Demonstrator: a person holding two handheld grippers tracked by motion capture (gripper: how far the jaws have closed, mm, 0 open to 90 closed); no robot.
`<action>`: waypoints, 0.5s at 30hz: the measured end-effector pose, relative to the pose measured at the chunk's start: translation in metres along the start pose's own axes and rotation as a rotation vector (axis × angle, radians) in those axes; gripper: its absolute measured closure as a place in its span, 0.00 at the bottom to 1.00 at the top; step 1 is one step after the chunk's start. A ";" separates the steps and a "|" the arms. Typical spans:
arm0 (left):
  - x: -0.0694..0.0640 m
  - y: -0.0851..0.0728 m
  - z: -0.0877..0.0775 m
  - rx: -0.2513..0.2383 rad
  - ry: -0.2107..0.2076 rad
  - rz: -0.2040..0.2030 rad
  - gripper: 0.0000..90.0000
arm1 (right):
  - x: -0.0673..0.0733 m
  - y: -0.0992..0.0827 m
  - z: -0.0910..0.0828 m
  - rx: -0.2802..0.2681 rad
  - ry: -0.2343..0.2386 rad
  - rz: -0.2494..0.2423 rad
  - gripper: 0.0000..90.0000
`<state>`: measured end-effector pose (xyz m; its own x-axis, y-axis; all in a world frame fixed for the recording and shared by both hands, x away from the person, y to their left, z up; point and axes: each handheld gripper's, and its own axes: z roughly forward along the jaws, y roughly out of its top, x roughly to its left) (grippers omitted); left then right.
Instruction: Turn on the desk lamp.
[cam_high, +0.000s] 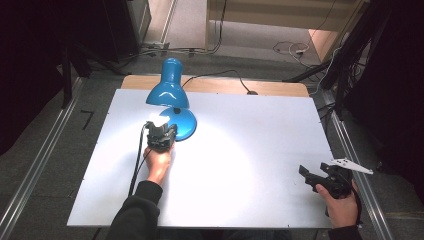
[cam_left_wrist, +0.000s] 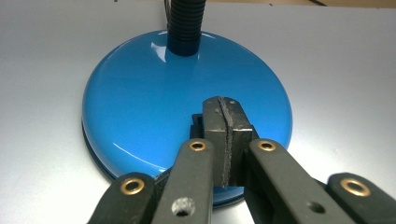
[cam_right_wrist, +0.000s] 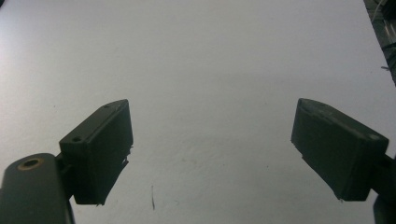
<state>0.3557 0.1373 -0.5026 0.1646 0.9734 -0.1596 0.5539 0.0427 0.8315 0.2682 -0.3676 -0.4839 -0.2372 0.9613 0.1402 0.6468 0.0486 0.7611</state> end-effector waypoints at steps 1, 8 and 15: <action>0.001 0.000 0.000 0.002 0.000 -0.004 1.00 | 0.000 0.000 0.000 0.000 0.001 0.001 0.13; 0.003 0.001 -0.004 0.014 -0.002 -0.006 1.00 | -0.001 0.000 -0.001 -0.004 -0.001 0.002 0.13; 0.004 0.006 -0.014 -0.018 -0.031 -0.017 0.96 | -0.001 0.000 -0.001 -0.003 0.000 0.000 0.13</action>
<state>0.3484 0.1446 -0.4906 0.1809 0.9650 -0.1899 0.5424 0.0632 0.8378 0.2682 -0.3688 -0.4836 -0.2372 0.9613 0.1401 0.6444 0.0477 0.7632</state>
